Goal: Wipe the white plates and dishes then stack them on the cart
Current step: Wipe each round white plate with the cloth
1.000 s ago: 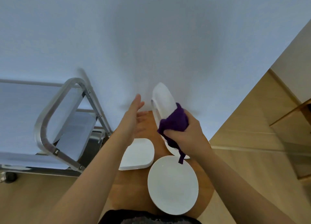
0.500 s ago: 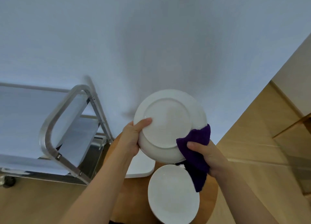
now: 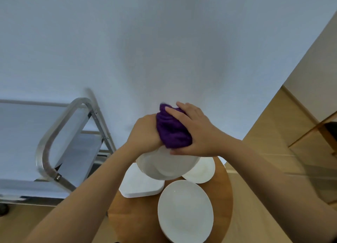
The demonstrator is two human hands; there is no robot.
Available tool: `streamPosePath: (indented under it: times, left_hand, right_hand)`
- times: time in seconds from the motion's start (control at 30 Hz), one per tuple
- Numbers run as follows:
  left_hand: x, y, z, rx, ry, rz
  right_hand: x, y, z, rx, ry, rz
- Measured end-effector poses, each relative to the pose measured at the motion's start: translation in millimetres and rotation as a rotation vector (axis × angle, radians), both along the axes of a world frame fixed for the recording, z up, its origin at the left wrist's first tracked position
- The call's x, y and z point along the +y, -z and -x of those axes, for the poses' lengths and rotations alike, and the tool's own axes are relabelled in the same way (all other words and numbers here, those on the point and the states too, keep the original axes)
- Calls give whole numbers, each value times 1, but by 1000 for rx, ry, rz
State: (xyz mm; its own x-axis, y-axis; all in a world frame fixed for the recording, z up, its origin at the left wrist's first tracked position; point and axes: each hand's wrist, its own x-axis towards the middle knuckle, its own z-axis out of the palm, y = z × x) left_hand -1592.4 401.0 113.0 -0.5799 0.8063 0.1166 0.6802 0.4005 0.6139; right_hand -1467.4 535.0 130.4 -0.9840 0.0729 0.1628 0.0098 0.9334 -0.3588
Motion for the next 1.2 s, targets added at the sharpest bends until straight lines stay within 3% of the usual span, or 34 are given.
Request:
streamPosePath:
  times: [0.13, 0.2, 0.33, 0.5, 0.77, 0.87, 1.0, 1.1, 1.2]
  left_hand:
    - [-3, 2, -3, 36, -27, 1]
    - [-6, 1, -4, 26, -64, 30]
    - [-16, -6, -6, -74, -159, -65]
    - [-17, -11, -6, -196, -253, -176]
    - [-1, -5, -13, -646, -515, -584]
    - [-1, 5, -22, -768, -457, -582]
    - [-20, -2, 4, -1372, 83, -262]
    - [-19, 8, 4, -1525, 26, -274]
    - [-16, 17, -4, -1536, -24, -409]
  right_hand:
    - [5, 6, 9, 19, -17, -44]
    - [9, 5, 13, 77, -41, 39]
    - [17, 6, 11, 331, -16, 352]
    - [28, 30, 3, 368, 237, 660]
    - [4, 70, 0, 650, 633, 1310]
    - [14, 66, -5, 581, 694, 1367]
    - [45, 53, -23, 271, 591, 1344]
    - [52, 43, -19, 100, 521, 1239]
    - [49, 38, -16, 122, 546, 1247]
